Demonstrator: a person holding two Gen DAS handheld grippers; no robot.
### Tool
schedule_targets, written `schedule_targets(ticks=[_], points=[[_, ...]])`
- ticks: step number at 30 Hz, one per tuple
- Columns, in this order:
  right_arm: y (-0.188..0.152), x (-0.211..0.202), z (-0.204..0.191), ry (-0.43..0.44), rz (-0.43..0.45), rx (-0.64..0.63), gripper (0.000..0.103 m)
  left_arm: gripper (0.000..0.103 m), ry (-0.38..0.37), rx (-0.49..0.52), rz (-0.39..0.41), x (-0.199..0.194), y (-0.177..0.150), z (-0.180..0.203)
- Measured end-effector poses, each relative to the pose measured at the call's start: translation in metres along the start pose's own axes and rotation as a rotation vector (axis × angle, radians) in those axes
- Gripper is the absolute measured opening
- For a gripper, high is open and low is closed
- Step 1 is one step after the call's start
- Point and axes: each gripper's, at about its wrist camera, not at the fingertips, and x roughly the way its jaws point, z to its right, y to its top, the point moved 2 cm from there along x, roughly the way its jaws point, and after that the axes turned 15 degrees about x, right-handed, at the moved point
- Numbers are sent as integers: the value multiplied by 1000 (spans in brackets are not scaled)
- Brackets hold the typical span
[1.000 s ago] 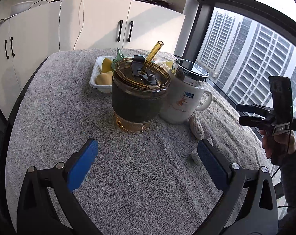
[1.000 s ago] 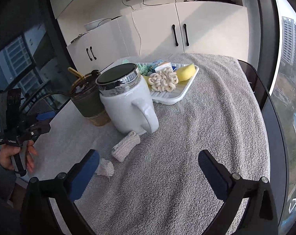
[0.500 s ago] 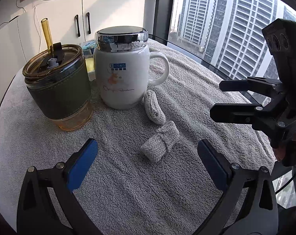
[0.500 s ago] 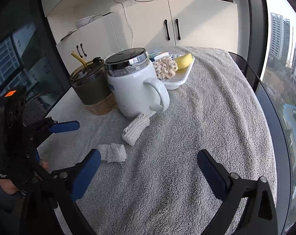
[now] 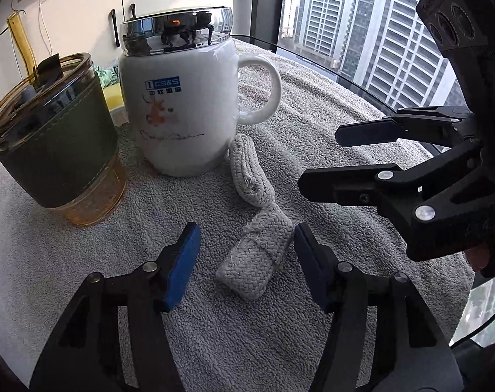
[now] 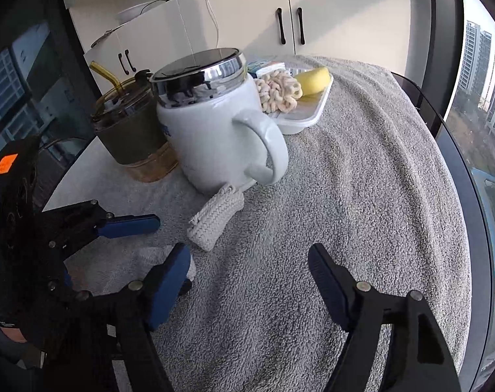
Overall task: Organize soft objects
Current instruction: 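Grasp a grey knit sock with the left tool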
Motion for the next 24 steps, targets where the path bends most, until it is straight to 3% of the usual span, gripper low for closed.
schedule_targets(ticks=[3, 5, 9, 21, 24], points=[[0, 4, 0, -3, -10, 3, 75, 50, -1, 10, -1, 0, -1, 3], [0, 6, -1, 0, -12, 5, 74, 39, -7, 5, 6, -1, -1, 3], [0, 10, -5, 4, -21, 0, 70, 28, -20, -21, 18, -6, -4, 1], [-1, 33, -38, 2, -54, -40, 65, 27, 21, -95, 22, -35, -32, -17], [1, 46, -43, -27, -62, -57, 56, 27, 27, -108, 27, -40, -39, -25]])
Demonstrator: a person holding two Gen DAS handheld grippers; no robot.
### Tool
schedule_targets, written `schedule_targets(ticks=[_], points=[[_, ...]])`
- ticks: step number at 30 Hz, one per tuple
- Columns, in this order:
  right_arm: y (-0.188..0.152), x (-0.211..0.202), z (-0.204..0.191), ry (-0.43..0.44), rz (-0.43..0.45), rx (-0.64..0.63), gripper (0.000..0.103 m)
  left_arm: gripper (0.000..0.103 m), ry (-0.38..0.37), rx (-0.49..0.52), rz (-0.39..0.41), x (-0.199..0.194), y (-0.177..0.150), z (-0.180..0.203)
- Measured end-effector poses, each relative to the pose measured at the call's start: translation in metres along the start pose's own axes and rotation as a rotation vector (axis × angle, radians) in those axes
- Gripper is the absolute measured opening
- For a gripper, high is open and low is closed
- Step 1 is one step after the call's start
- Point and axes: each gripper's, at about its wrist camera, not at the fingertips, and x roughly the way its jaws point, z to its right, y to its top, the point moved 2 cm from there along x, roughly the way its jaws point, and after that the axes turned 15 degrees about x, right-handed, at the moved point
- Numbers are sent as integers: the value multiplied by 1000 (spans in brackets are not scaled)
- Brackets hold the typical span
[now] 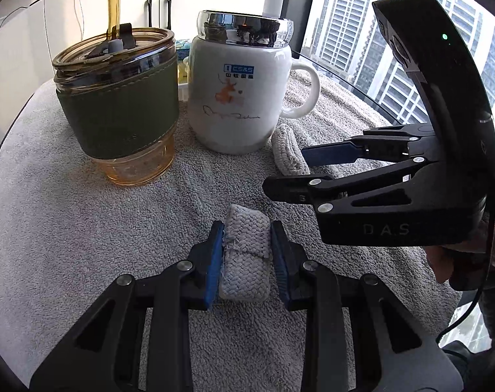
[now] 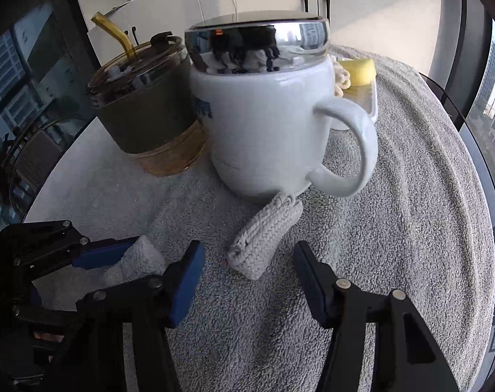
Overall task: Organize soft objects
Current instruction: 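Grasp a grey knit sock with the left tool, then carry the grey sock with the left tool while the right tool grasps the other sock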
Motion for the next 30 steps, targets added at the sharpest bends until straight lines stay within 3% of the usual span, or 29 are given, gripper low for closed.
schedule_targets(ticks=[3, 4, 10, 20, 30], points=[[1, 3, -4, -37, 22, -20, 45, 27, 1, -12, 4, -2, -4, -3], [1, 3, -4, -49, 27, -25, 37, 27, 0, -14, 6, -3, -5, -3], [-7, -5, -1, -41, 32, -20, 27, 27, -1, -22, 12, -5, -3, -14], [-23, -44, 1, -11, 64, -34, 26, 26, 41, -48, 39, -18, -6, -27], [-18, -94, 29, -8, 97, -17, 26, 26, 133, -128, 66, -59, -15, -90]])
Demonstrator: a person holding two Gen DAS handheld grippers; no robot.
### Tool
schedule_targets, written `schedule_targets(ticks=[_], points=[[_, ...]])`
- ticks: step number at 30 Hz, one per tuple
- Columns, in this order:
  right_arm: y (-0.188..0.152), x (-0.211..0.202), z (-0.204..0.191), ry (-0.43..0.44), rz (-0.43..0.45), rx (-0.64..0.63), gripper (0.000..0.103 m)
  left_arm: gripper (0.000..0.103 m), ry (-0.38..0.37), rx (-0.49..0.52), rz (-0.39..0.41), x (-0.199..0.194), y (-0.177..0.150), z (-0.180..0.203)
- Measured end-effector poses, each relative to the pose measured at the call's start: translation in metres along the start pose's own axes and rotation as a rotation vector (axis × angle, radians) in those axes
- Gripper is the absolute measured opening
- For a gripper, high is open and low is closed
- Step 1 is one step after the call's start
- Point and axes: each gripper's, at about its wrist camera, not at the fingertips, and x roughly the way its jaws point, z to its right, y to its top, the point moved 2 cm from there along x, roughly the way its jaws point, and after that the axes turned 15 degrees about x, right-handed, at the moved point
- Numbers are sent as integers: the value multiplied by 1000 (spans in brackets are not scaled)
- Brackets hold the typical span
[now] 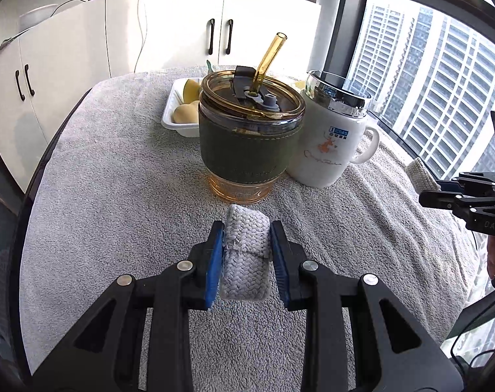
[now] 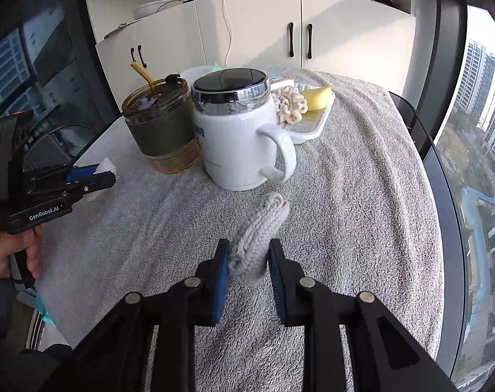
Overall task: Organize soft objects
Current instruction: 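Carry the grey sock with the left tool while the right tool grasps the other sock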
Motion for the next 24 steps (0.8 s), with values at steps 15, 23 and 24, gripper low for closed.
schedule_targets(ticks=[15, 23, 24], points=[[93, 4, 53, -120, 49, -33, 26, 26, 113, -11, 3, 11, 52, -100], [167, 29, 58, -112, 53, -95, 26, 26, 92, 87, -7, 43, 117, -128], [177, 33, 57, -113, 54, -104, 26, 26, 84, 97, -5, 48, 125, -130]])
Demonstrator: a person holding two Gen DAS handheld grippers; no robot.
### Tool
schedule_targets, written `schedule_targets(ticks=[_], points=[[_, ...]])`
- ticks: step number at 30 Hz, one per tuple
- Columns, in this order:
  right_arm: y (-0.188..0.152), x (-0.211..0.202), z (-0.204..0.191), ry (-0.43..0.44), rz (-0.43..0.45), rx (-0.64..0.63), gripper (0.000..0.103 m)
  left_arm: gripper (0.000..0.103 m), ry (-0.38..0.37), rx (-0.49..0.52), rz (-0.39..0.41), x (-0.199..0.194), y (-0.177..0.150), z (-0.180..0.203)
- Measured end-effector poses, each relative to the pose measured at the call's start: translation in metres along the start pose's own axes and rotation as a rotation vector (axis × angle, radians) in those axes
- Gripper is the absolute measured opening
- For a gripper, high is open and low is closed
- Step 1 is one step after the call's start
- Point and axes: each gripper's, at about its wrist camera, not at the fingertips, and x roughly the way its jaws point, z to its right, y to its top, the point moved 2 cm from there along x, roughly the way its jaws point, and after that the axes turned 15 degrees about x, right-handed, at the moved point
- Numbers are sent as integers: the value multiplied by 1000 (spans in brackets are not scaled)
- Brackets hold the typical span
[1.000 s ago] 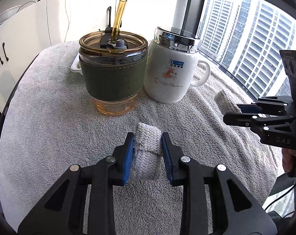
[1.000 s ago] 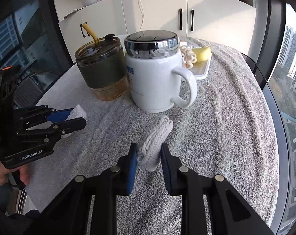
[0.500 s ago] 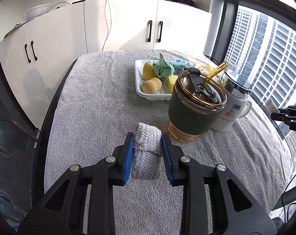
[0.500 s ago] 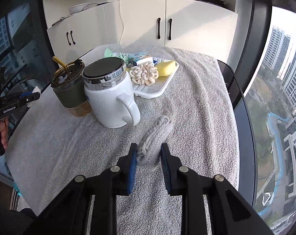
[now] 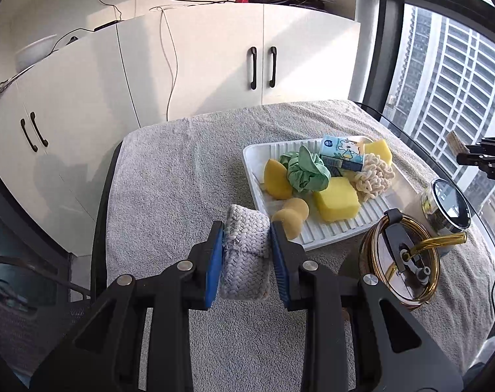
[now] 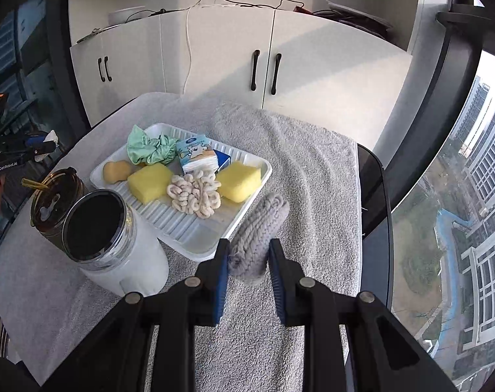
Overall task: Organize soft objects
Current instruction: 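Carry the grey sock with the left tool while the right tool grasps the other sock, then lower both socks into the white tray and open both tools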
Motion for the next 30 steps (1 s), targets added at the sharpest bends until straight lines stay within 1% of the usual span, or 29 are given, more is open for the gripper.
schedule_targets(ticks=[3, 6, 11, 14, 19, 26, 30], points=[[25, 15, -7, 25, -2, -37, 26, 26, -23, 42, 4, 16, 23, 4], [42, 32, -19, 59, -21, -78, 26, 26, -61, 88, -10, 38, 41, 10], [57, 71, -37, 83, -65, -109, 26, 26, -135, 98, -6, 71, 56, 13], [60, 96, -43, 78, -95, -121, 26, 26, -150, 91, -16, 89, 56, 12], [62, 129, -43, 61, -125, -113, 26, 26, -163, 55, -33, 109, 43, 9], [59, 152, -43, 62, -157, -109, 26, 26, -187, 83, -58, 129, 37, 21], [58, 159, -46, 65, -163, -114, 26, 26, -184, 82, -60, 136, 36, 25]])
